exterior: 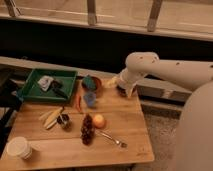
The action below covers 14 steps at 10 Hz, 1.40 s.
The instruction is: Place banana in metal cup
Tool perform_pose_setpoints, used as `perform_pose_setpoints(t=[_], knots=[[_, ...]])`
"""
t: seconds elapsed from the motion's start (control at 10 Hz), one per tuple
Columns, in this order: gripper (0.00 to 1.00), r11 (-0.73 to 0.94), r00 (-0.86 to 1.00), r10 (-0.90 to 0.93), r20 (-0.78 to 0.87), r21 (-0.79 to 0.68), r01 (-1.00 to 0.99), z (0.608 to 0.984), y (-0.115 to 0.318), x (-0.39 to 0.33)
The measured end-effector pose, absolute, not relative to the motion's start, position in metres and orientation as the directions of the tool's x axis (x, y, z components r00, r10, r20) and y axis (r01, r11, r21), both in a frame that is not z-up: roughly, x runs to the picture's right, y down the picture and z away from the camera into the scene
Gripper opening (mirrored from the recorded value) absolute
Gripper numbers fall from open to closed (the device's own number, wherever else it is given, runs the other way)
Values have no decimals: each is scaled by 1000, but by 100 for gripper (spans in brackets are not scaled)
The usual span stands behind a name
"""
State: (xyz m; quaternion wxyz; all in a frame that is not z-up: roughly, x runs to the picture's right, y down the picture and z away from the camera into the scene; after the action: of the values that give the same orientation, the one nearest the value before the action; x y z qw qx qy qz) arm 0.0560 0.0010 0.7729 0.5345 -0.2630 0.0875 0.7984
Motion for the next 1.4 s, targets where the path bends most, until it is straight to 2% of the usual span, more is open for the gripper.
perform_pose_setpoints(t=[0.4, 0.6, 1.1, 1.4], knots=[[80, -289, -71, 837, -543, -329, -899, 755, -1, -53], [80, -259, 2, 833, -554, -392, -883, 745, 5, -85], [80, -258, 0, 828, -561, -380, -888, 746, 6, -81], [80, -211, 27, 819, -573, -345, -915, 766, 13, -95]])
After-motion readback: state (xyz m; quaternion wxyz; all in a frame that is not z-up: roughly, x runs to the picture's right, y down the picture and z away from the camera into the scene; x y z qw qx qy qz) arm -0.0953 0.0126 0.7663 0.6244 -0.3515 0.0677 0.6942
